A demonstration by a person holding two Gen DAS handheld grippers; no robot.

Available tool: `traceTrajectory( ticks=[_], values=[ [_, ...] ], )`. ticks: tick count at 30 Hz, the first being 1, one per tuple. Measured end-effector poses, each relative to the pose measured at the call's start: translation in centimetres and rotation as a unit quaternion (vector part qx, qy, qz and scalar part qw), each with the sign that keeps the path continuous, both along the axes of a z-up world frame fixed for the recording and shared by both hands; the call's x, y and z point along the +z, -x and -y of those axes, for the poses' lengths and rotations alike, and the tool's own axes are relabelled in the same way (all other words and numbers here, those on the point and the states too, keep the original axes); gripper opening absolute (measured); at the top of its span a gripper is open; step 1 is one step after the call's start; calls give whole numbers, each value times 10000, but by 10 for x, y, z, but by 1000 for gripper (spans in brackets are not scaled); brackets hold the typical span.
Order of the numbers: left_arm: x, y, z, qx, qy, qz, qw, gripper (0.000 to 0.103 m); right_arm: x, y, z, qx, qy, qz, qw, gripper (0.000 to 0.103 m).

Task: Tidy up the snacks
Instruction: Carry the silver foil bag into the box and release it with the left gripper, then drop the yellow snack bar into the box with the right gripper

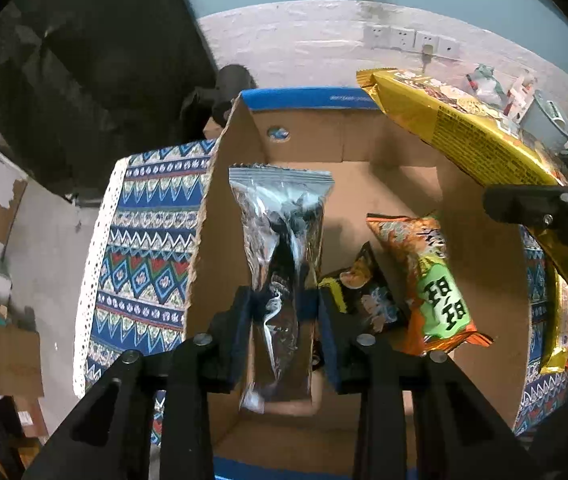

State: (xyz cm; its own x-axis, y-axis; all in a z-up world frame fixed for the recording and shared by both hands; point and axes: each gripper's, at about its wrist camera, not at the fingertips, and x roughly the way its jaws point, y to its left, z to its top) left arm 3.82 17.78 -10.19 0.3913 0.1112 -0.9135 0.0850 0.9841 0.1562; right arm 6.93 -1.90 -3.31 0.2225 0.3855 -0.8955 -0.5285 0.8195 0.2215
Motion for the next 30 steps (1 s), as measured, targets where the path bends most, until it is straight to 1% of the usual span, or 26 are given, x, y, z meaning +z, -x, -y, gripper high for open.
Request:
traceTrajectory(
  ticks=[1, 2, 4, 5, 10, 13, 14, 20, 23, 27, 29, 30],
  values=[
    [0, 0, -2, 33, -4, -7, 10000, 43, -2, -1, -3, 8, 2, -30, 10000, 29],
    [1, -1, -3, 56, -2, 0, 10000, 51, -2, -1, -5, 15, 2, -45, 10000, 29],
    [4, 0, -5, 77, -19, 52, 10000, 62, -4, -3, -9, 24, 5, -74, 10000, 29],
    [6, 1, -6, 85, -51, 85, 9999, 63, -5, -3, -11, 30, 5, -81, 10000, 29],
    [13, 3, -10, 76, -143, 149, 9998, 63, -10, -4, -22, 80, -10, -153, 9999, 29],
    [16, 3, -13, 111, -214, 198, 9995, 67, -11, -5, -27, 98, -23, -194, 9998, 29],
    [17, 3, -14, 134, -214, 218, 9994, 68, -12, -5, -28, 109, -16, -201, 9997, 29],
    [16, 4, -15, 165, -182, 189, 9995, 69, -20, -9, -35, 124, -18, -310, 9994, 30],
    [17, 3, -15, 175, -185, 177, 9995, 69, -22, -11, -34, 100, -69, -361, 9993, 35],
    [19, 4, -12, 168, -171, 171, 9996, 70, -20, -14, -31, 65, -163, -442, 9989, 36],
    [19, 5, -10, 151, -161, 168, 9996, 70, -16, -13, -27, 25, -164, -384, 9991, 36],
    [19, 5, -9, 141, -153, 161, 9997, 70, -14, -12, -25, 16, -157, -355, 9992, 38]
  ],
)
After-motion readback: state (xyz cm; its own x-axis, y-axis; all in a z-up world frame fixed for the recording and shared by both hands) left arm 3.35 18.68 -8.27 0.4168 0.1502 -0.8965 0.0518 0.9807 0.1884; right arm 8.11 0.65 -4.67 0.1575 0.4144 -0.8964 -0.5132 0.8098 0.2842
